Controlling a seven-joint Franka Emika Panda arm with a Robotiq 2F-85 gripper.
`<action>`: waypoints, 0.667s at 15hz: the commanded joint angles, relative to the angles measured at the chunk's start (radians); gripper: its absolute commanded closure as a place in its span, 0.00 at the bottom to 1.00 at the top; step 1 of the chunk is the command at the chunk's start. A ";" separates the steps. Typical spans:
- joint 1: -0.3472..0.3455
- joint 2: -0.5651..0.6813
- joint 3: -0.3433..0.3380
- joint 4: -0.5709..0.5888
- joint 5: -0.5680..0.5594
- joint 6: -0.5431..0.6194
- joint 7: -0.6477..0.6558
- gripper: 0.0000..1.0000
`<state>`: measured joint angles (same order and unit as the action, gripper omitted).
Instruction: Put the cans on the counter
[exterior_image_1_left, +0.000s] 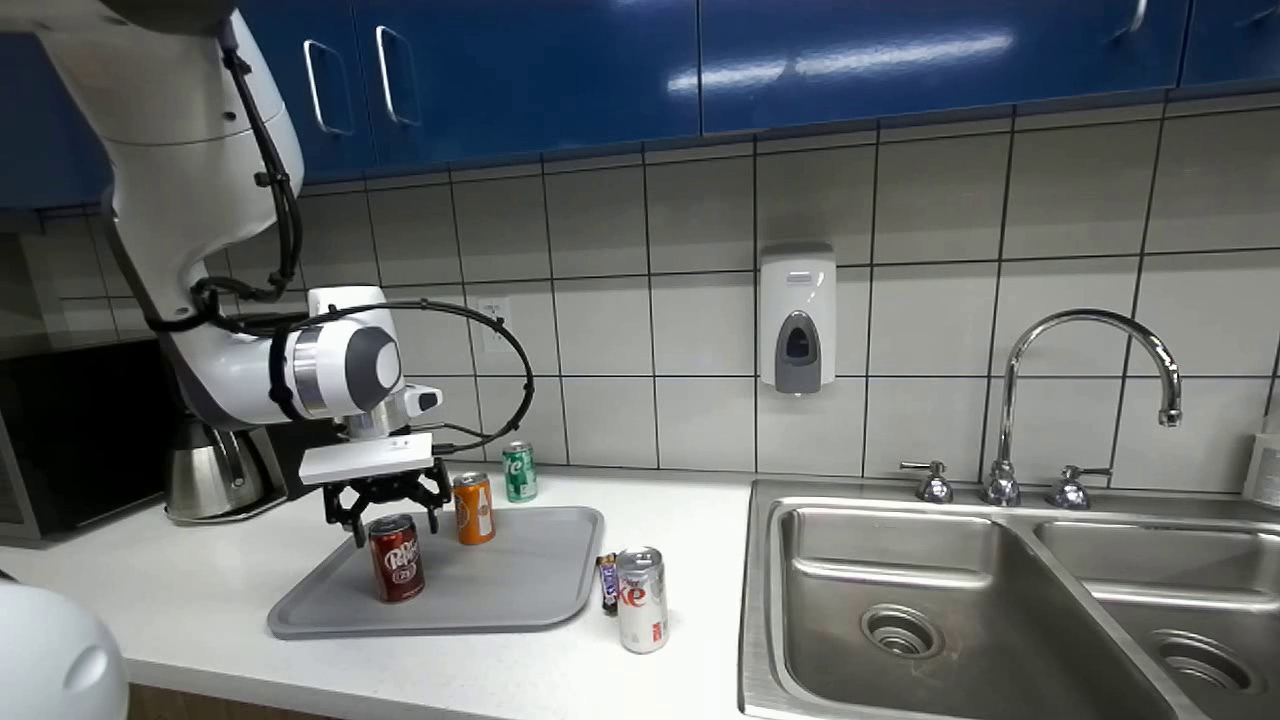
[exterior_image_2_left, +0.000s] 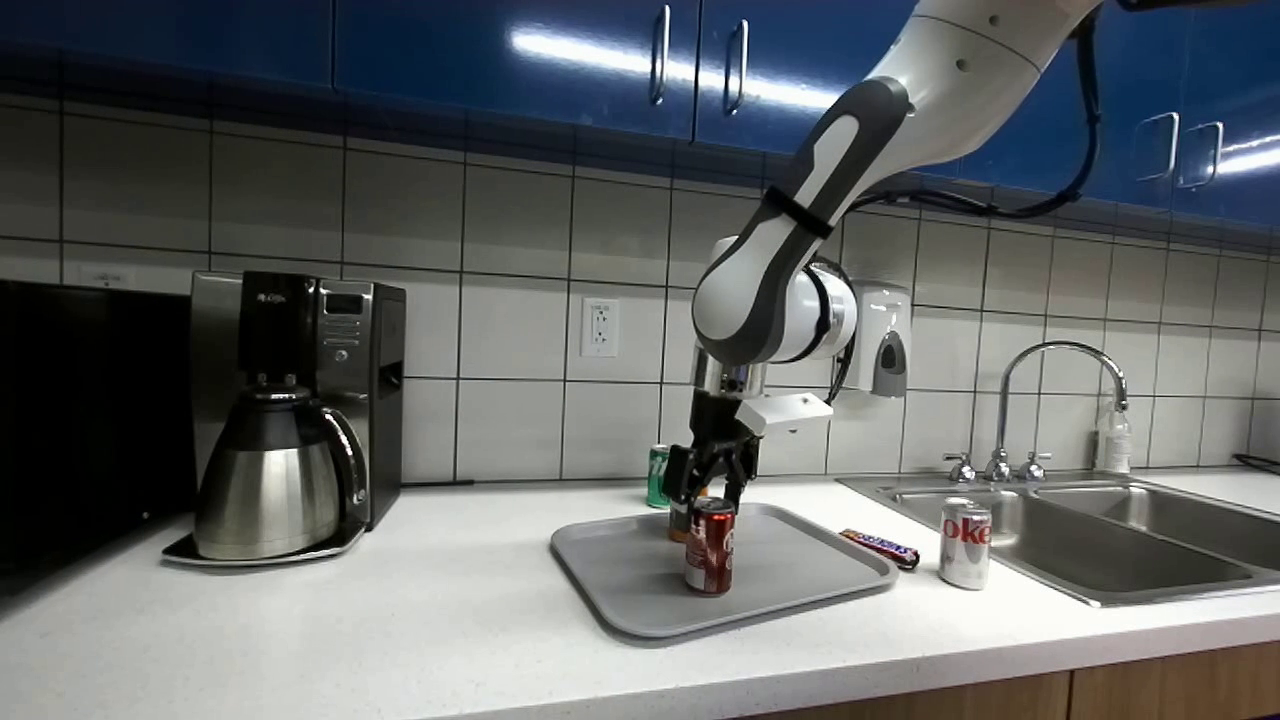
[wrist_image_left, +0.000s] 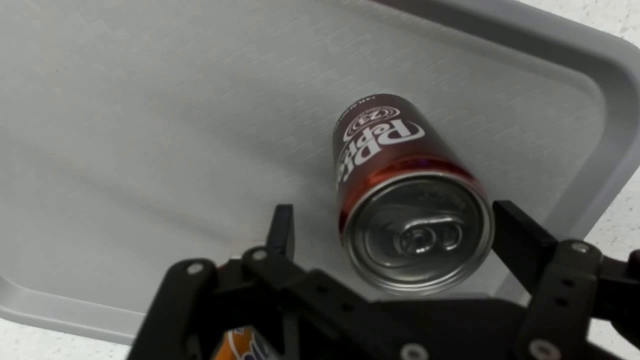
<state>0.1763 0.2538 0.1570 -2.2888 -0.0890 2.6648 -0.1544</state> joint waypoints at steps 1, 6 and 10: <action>0.008 0.000 -0.007 0.016 -0.034 -0.028 0.032 0.25; 0.010 0.000 -0.010 0.016 -0.050 -0.037 0.036 0.58; 0.006 -0.008 -0.007 0.010 -0.045 -0.044 0.027 0.62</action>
<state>0.1770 0.2541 0.1567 -2.2887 -0.1072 2.6614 -0.1542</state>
